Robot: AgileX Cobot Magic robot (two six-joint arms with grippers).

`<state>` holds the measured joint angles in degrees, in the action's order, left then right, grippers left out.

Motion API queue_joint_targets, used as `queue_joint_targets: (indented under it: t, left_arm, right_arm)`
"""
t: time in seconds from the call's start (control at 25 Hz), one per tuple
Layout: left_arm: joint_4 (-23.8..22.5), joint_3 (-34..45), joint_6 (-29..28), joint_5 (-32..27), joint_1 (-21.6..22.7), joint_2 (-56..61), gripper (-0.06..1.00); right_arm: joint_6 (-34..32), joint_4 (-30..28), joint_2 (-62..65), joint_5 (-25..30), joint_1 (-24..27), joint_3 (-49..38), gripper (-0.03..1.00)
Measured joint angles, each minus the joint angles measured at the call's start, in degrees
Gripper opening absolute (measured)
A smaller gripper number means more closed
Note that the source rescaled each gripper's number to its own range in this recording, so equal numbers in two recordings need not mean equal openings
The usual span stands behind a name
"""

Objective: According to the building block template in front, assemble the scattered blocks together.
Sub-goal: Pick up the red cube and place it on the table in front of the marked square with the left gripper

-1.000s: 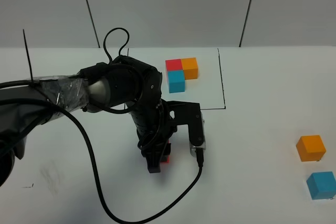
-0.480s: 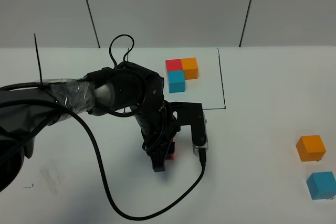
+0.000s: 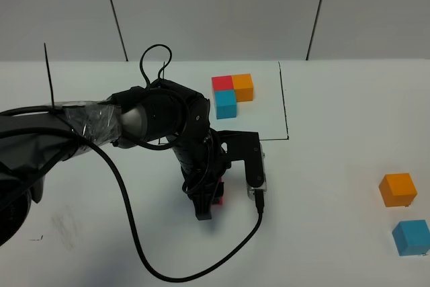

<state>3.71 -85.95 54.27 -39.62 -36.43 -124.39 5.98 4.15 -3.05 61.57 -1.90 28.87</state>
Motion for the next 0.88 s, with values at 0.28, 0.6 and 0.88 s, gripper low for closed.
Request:
queue_joint_targets:
  t: [0.28, 0.6, 0.88]
  left_arm:
    - [0.0, 0.0, 0.04, 0.05, 0.0, 0.0, 0.0]
    - [0.0, 0.0, 0.04, 0.11, 0.0, 0.0, 0.07]
    - [0.05, 0.0, -0.02, 2.26, 0.0, 0.0, 0.6]
  right_arm:
    - [0.06, 0.0, 0.0, 0.0, 0.0, 0.0, 0.73]
    - [0.06, 0.0, 0.0, 0.0, 0.0, 0.0, 0.73]
    - [-0.04, 0.0, 0.0, 0.0, 0.0, 0.0, 0.73]
